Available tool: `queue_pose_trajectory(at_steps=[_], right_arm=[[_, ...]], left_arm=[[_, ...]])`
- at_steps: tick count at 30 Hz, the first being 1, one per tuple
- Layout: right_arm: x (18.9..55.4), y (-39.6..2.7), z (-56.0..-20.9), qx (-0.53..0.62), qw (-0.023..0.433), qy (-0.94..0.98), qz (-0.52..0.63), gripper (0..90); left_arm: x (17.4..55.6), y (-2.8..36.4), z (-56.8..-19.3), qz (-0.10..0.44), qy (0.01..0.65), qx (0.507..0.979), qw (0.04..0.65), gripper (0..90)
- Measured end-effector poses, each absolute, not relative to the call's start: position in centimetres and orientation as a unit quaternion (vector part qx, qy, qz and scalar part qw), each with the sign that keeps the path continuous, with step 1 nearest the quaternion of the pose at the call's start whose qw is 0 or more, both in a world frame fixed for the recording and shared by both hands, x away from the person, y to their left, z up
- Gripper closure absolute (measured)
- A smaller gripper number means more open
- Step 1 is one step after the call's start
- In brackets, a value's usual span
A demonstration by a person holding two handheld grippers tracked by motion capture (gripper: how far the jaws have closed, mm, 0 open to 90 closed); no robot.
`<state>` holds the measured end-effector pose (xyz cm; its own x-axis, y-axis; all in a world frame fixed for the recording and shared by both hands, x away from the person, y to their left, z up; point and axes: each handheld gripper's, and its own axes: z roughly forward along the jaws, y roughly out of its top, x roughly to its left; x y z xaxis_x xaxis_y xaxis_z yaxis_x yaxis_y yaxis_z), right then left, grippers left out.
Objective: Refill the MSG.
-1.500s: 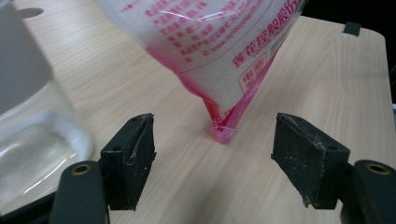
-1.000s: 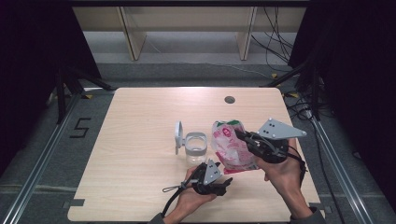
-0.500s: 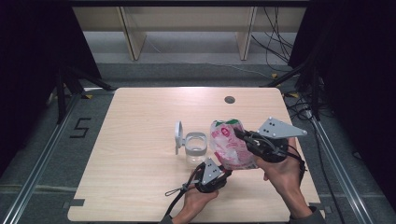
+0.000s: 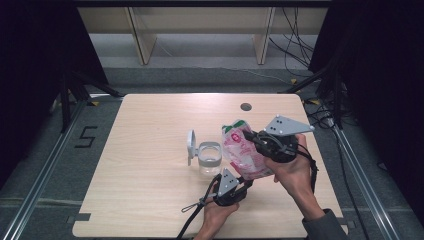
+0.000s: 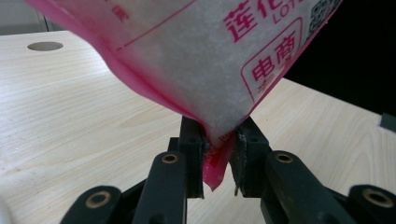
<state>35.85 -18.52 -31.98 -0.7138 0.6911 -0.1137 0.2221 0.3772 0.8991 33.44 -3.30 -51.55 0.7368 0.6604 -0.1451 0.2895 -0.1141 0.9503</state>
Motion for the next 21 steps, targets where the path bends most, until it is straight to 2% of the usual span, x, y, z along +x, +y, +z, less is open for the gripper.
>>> queue_pose_trajectory(at_steps=[3, 4, 5, 12, 21], right_arm=[[36.6, -17.9, -32.0, 0.275, 0.254, 0.793, 0.479, 90.0], [36.5, -17.6, -32.0, 0.293, 0.238, 0.791, 0.481, 90.0], [36.9, -17.5, -32.0, 0.277, 0.25, 0.793, 0.483, 90.0], [37.4, -16.6, -32.2, 0.29, 0.231, 0.79, 0.489, 90.0], [38.0, -16.0, -32.4, 0.286, 0.227, 0.79, 0.493, 90.0]], left_arm=[[33.6, -3.2, -51.6, 0.161, 0.327, 0.725, 0.584, 75.6], [33.7, -3.2, -51.6, 0.161, 0.33, 0.722, 0.586, 75.6], [33.7, -3.1, -51.7, 0.163, 0.332, 0.719, 0.588, 75.6], [34.0, -3.3, -51.8, 0.159, 0.338, 0.712, 0.594, 75.7], [34.4, -3.4, -51.9, 0.149, 0.341, 0.704, 0.605, 75.8]])
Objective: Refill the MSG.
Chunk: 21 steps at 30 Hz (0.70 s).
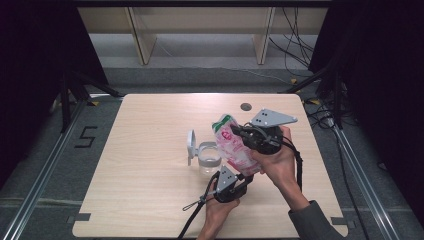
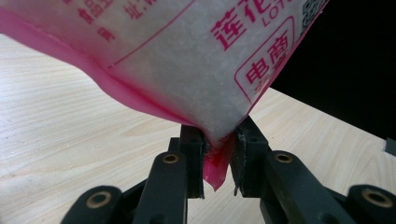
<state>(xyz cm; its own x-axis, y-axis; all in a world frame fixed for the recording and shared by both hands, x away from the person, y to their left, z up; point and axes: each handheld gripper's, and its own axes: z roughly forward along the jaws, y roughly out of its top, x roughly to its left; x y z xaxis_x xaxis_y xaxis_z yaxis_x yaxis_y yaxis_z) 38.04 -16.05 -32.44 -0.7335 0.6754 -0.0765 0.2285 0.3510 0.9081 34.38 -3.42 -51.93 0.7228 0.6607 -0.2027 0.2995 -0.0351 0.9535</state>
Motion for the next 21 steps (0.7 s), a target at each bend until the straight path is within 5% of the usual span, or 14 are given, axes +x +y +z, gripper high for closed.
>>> queue_pose_trajectory(at_steps=[21], right_arm=[[40.0, -13.3, -33.0, 0.281, 0.221, 0.8, 0.482, 90.0]], left_arm=[[34.8, -3.7, -51.8, 0.135, 0.338, 0.69, 0.625, 76.4]])
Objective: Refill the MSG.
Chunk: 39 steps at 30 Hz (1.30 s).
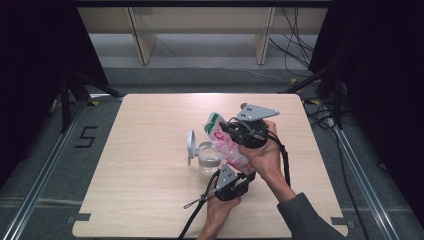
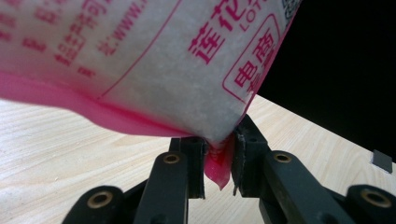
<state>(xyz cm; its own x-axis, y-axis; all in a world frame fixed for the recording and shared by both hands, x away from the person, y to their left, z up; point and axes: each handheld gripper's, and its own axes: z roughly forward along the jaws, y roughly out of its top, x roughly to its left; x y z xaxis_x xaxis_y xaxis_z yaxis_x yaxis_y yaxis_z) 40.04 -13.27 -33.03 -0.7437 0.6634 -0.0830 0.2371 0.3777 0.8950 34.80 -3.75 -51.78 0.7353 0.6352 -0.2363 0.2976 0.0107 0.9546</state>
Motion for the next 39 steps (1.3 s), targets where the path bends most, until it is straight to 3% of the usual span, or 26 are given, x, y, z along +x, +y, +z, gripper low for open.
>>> queue_pose_trajectory(at_steps=[20, 25, 39], right_arm=[[41.5, -11.8, -34.1, 0.296, 0.204, 0.803, 0.475, 90.0], [41.7, -12.1, -34.2, 0.303, 0.208, 0.799, 0.477, 90.0], [42.3, -11.6, -34.7, 0.298, 0.216, 0.799, 0.476, 90.0]], left_arm=[[34.9, -3.6, -51.8, 0.129, 0.337, 0.688, 0.63, 76.7], [34.9, -3.4, -51.8, 0.136, 0.321, 0.705, 0.618, 76.7], [34.8, -3.6, -51.8, 0.126, 0.325, 0.691, 0.634, 77.0]])
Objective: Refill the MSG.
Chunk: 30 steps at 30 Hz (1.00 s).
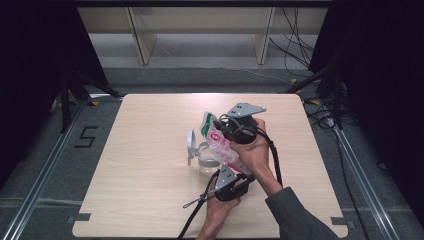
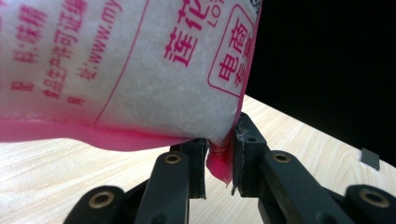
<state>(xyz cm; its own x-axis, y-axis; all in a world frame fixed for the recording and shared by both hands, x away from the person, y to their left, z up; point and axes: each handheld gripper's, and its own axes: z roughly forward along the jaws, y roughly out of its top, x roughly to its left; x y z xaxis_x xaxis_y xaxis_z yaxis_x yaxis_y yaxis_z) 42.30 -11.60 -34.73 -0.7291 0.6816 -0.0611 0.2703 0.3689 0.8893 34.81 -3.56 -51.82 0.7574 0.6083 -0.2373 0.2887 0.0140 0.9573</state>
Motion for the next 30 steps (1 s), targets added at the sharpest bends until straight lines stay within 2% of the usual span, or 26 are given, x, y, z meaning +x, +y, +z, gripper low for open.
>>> queue_pose_trajectory(at_steps=[1, 8, 12, 16, 18, 26, 27, 30], right_arm=[[42.2, -11.52, -34.8, 0.307, 0.205, 0.8, 0.473, 90.0], [42.37, -11.44, -34.73, 0.312, 0.201, 0.802, 0.468, 90.0], [42.63, -11.54, -34.71, 0.312, 0.213, 0.795, 0.474, 90.0], [42.69, -11.31, -34.74, 0.315, 0.201, 0.805, 0.46, 90.0], [42.81, -11.25, -34.92, 0.308, 0.214, 0.8, 0.468, 90.0], [42.91, -10.74, -34.9, 0.3, 0.214, 0.808, 0.46, 90.0], [42.73, -10.82, -34.72, 0.311, 0.203, 0.807, 0.459, 90.0], [42.94, -10.65, -34.98, 0.303, 0.214, 0.805, 0.462, 90.0]], left_arm=[[34.81, -3.55, -51.82, 0.126, 0.323, 0.693, 0.632, 77.0], [34.67, -3.52, -51.67, 0.125, 0.324, 0.689, 0.636, 77.1], [34.81, -3.42, -51.59, 0.126, 0.321, 0.691, 0.635, 77.2], [34.87, -3.49, -51.57, 0.127, 0.324, 0.687, 0.638, 77.2], [34.9, -3.53, -51.56, 0.125, 0.323, 0.688, 0.638, 77.2], [34.83, -3.46, -51.35, 0.128, 0.328, 0.685, 0.638, 77.3], [34.97, -3.46, -51.39, 0.125, 0.322, 0.681, 0.645, 77.3], [34.96, -3.5, -51.43, 0.125, 0.324, 0.682, 0.644, 77.3]])
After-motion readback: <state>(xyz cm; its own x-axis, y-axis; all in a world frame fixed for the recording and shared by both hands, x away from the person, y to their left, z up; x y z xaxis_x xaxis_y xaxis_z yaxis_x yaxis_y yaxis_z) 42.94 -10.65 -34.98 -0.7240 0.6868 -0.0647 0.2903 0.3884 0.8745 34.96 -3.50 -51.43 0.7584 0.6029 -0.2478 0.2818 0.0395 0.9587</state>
